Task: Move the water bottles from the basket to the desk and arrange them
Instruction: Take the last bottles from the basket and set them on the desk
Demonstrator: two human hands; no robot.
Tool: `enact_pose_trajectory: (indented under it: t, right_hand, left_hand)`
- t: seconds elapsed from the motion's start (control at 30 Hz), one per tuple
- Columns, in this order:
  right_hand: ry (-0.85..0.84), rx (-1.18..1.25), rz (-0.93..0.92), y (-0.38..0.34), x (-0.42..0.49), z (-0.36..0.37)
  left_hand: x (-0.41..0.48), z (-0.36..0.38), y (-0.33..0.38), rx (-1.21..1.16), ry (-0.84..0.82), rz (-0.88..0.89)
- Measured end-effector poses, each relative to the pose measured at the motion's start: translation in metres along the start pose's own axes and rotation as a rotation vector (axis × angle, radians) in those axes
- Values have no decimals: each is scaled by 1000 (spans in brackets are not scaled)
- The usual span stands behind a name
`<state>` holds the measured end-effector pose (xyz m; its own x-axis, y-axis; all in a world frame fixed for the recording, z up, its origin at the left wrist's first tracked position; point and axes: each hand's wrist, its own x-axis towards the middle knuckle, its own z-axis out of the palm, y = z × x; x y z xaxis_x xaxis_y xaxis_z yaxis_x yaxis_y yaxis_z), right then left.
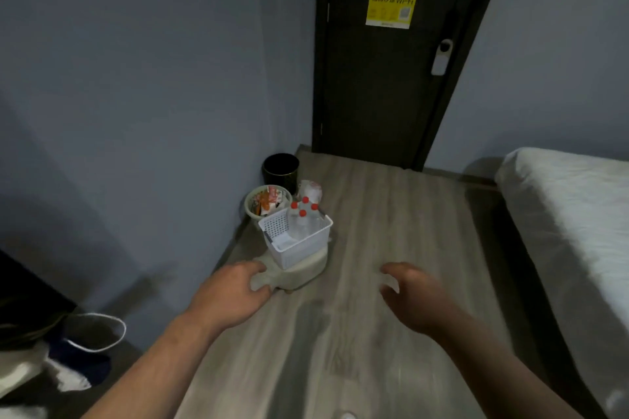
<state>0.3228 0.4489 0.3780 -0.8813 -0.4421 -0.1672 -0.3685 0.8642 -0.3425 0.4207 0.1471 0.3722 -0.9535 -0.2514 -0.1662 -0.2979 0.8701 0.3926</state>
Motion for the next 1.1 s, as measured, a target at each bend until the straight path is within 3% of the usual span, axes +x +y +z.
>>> enact_pose_trajectory:
  t: [0.57,1.1]
  right_hand:
    - [-70,10,-117,39,191,-33]
    - [-254,-136,-26,29,404,-24]
  left_hand:
    - [153,-20,32,8,60,-86]
    - [357,-19,-54,-124,-85,-165]
